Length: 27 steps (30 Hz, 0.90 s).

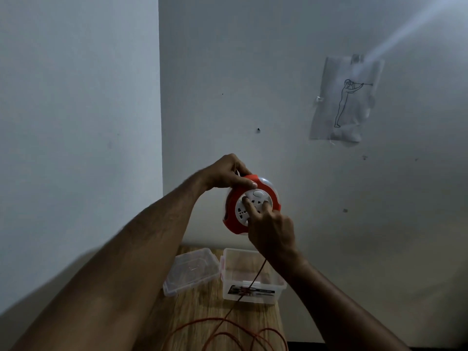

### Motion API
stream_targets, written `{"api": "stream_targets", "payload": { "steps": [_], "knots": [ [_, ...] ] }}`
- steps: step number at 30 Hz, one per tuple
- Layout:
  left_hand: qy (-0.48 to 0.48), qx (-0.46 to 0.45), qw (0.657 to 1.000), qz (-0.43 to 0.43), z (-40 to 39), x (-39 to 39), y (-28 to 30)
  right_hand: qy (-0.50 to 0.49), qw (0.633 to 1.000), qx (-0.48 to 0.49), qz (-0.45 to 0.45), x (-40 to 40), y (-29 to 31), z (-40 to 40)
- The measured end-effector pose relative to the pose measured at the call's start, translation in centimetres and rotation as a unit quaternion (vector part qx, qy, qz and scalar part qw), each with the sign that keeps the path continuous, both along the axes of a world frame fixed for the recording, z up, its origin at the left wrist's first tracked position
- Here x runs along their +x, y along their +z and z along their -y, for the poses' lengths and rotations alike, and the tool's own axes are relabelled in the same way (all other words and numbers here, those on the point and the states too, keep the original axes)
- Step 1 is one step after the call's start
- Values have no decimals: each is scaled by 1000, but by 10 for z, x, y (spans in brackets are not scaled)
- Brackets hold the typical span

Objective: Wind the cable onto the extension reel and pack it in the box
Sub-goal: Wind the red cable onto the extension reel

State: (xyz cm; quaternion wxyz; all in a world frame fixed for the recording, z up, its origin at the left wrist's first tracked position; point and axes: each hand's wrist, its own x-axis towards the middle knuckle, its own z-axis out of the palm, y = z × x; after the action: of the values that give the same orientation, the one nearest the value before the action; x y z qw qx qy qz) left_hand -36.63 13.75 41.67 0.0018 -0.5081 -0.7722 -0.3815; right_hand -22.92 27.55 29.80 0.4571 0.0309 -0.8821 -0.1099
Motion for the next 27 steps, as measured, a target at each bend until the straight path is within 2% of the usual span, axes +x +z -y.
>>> {"api": "stream_targets", "payload": {
  "steps": [2,5,7,8,10,13,14,16,17,18,19,20,21,22,23,24,25,26,27],
  "knots": [
    [3,-3,1000,-4,-1,1,0,38,997,-61,-7,-2,6,-1],
    [8,8,1000,1,-1,1,1,82,971,-221,-52,-4,11,6],
    [7,19,1000,5,-2,2,3,88,915,-383,-89,-3,16,17],
    [7,21,1000,2,-3,3,4,89,869,-475,-105,-5,17,22],
    [10,17,1000,-18,-8,7,6,102,742,-653,-111,-12,19,34],
    [9,13,999,-40,-13,9,8,116,530,-830,-127,-14,28,46],
    [7,14,999,-38,-13,8,7,123,435,-882,-131,-14,34,47],
    [7,12,999,-34,-13,6,3,158,209,-956,-135,-13,48,48],
    [8,10,999,-34,-13,5,0,186,110,-965,-145,-14,51,46],
    [10,9,999,-35,-13,4,-2,214,30,-963,-164,-16,52,44],
    [13,8,999,-34,-13,3,-4,239,-31,-953,-183,-18,52,41],
    [17,10,999,-31,-12,2,-5,252,-73,-946,-193,-21,51,38],
    [20,16,999,-22,-10,1,-5,257,-93,-944,-184,-21,53,38],
    [20,25,999,-11,-8,-1,-5,258,-77,-949,-164,-17,54,40],
    [18,33,999,-1,-6,-1,-3,252,-13,-958,-133,-13,54,42],
    [16,38,999,5,-4,-1,-2,237,106,-961,-99,-9,53,43],
    [16,41,999,9,-2,-1,0,215,276,-934,-76,-4,50,44],
    [15,41,999,11,-1,-1,1,200,477,-852,-82,-1,43,44],
    [14,39,999,11,0,-1,2,191,674,-706,-106,2,36,40]
  ]
}}
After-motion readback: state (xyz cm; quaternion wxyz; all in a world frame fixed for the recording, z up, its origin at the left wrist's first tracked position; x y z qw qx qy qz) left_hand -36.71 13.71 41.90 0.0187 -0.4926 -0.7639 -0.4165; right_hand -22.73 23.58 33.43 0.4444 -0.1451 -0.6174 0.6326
